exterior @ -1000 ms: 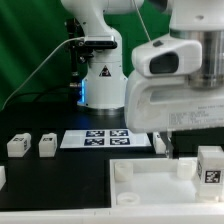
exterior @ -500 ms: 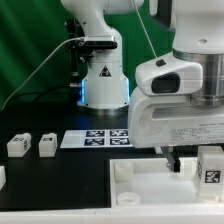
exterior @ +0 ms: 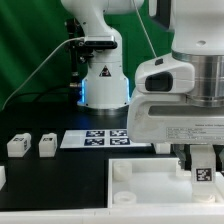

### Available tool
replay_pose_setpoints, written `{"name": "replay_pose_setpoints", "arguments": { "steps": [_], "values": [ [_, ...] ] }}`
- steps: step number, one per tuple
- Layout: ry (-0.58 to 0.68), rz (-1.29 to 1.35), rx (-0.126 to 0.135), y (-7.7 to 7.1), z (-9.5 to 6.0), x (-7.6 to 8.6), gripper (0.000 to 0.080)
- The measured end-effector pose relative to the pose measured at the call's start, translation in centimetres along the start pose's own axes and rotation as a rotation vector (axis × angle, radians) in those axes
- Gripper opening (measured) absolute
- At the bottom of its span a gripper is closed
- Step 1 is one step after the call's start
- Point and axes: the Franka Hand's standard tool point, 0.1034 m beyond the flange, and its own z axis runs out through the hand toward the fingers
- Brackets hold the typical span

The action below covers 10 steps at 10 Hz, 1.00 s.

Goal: Assemble one leg

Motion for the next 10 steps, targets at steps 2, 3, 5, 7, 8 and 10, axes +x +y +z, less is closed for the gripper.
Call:
{"name": "replay_pose_setpoints", "arguments": {
  "steps": [2,3,5,7,8,10],
  "values": [
    [-0.001,0.167,-0.001,-0.02,0.07,-0.04,0.0294],
    [0.009,0.327,0.003,-0.28,0.19,0.07,0.0294],
    [0.033,0.678,0.03,-0.99,0.41,0.3,0.0294],
    [0.037,0.972,0.097,-0.61,0.48,0.29,0.0294],
    [0.055,1.105,0.132,-0.46,0.51,0.06,0.0294],
    [0.061,1.247,0.153,-0.67,0.54,-0.26,0.0294]
  ]
}}
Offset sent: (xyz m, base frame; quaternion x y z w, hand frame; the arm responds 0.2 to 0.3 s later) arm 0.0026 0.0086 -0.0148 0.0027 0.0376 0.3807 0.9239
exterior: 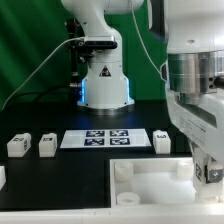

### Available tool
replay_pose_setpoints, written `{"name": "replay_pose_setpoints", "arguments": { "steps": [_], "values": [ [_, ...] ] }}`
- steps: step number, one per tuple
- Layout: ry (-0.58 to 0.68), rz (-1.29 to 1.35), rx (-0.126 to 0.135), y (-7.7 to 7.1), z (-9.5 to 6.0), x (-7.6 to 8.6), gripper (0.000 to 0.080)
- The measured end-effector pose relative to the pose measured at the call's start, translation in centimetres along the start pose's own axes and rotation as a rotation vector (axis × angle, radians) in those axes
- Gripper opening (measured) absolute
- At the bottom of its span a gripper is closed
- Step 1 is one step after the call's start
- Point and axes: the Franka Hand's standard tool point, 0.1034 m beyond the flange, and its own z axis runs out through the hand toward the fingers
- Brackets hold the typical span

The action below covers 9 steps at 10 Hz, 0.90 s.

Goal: Assemble one leg

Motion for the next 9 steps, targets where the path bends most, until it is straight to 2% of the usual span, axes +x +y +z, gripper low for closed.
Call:
{"name": "replay_pose_setpoints", "arguments": {
  "steps": [1,2,3,4,5,6,9],
  "values": [
    [-0.004,0.039,0.0,0.02,0.05,-0.09,0.0294],
    [-0.005,0.012,-0.001,0.03,0.07,-0.08,0.0453],
    [-0.005,0.005,-0.001,0.05,0.1,-0.14,0.0577],
    [-0.007,-0.147,-0.01,0.27,0.17,-0.33,0.0577],
    [-0.007,-0.223,-0.007,0.27,-0.01,-0.75,0.0634],
    [-0.005,-0.343,-0.003,0.21,-0.37,-1.07,0.0645],
    [-0.004,-0.616,-0.004,0.25,-0.19,-0.83,0.0649]
  ]
}}
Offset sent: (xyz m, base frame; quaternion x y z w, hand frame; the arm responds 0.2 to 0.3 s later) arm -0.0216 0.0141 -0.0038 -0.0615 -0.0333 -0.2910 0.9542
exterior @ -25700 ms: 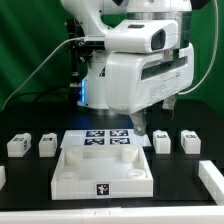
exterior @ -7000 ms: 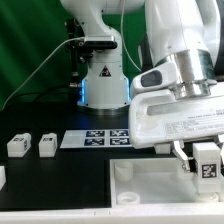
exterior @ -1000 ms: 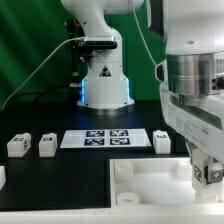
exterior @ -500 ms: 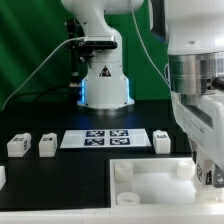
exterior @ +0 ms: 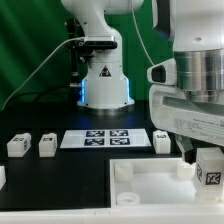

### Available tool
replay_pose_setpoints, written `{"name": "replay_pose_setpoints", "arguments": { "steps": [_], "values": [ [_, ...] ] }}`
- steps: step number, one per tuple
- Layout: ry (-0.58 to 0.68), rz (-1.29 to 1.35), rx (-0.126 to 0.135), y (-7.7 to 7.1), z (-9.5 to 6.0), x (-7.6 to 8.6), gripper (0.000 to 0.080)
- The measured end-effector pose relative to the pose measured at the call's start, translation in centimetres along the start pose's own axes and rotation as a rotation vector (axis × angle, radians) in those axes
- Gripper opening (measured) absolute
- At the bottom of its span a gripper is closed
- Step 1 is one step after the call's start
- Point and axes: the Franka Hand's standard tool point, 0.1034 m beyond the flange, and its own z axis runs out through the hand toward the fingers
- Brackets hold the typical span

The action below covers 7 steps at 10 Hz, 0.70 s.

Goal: Assemble one leg

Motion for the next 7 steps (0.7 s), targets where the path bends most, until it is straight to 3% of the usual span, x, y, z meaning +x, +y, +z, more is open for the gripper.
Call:
{"name": "replay_pose_setpoints", "arguments": {
  "steps": [2,3,4,5,7],
  "values": [
    [0.006,-0.243,-0.011,0.0,0.1,0.0,0.0649],
    [0.044,-0.413,-0.067,-0.3,0.2,-0.2,0.0649],
    [0.067,-0.621,-0.095,-0.9,0.1,-0.5,0.0649],
    [0.069,-0.731,-0.103,-1.0,0.0,-0.6,0.0649],
    [0.07,-0.705,-0.103,-0.9,0.1,-0.3,0.0649]
  ]
}}
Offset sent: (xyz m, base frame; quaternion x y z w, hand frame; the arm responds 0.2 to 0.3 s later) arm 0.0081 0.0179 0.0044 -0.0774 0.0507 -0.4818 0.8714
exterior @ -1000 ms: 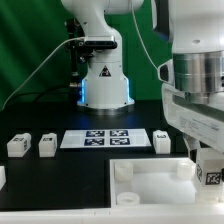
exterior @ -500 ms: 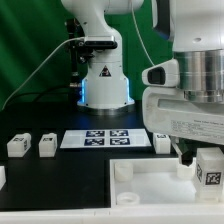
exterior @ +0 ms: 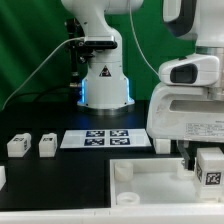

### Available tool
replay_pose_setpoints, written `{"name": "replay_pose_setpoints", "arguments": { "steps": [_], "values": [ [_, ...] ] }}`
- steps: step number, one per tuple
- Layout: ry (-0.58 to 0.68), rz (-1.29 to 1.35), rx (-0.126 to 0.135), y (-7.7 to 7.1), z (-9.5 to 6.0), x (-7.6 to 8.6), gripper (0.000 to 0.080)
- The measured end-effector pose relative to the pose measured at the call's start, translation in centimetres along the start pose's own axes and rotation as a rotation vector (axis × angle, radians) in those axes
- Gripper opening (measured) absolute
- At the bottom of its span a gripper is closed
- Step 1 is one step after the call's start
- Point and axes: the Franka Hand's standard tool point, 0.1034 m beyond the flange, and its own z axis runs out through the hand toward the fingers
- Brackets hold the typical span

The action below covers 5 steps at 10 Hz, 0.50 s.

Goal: Assemble one leg

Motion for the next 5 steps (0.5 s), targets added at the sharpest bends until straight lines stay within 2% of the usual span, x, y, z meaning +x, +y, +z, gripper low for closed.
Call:
{"name": "replay_pose_setpoints", "arguments": {
  "steps": [2,3,4,5],
  "values": [
    [0.0,-0.001,0.0,0.03,0.01,0.01,0.0411],
    [-0.003,0.137,-0.001,0.26,0.03,0.03,0.0411],
    [-0.002,0.232,-0.004,0.48,0.04,0.1,0.0292],
    [-0.002,0.262,-0.005,0.49,0.05,0.09,0.0292]
  ]
}}
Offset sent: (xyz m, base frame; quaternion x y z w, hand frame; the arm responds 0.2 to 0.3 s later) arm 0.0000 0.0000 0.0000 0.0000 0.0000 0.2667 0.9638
